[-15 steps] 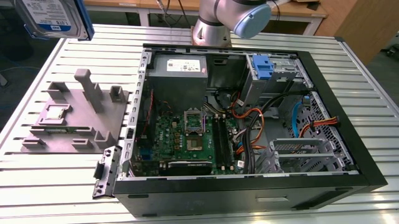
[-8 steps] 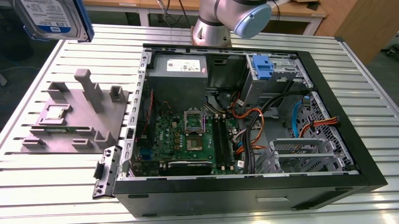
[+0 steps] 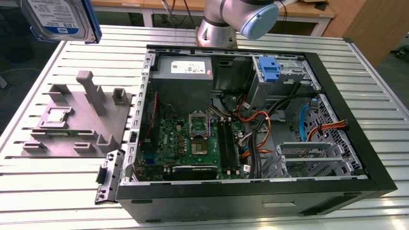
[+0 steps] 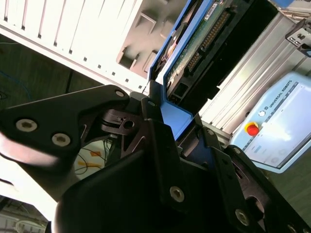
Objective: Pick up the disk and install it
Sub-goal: 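Pick up the disk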
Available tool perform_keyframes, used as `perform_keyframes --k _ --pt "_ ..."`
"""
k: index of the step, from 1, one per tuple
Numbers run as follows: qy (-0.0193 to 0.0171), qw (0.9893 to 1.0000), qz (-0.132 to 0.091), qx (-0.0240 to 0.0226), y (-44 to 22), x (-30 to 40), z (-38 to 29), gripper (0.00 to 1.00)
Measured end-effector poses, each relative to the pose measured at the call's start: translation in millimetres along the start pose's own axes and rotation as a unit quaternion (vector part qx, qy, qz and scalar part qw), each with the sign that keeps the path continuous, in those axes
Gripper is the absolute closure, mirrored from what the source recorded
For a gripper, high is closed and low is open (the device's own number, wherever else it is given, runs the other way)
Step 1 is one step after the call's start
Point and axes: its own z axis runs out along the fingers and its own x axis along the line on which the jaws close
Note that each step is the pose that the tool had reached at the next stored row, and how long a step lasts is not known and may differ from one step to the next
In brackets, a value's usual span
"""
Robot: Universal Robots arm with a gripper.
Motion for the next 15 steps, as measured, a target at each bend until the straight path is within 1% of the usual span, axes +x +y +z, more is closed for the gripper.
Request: perform_keyframes --k 15 --pt "0.0000 1.0000 0.000 0.0000 -10.2 -0.4 -0.5 0.64"
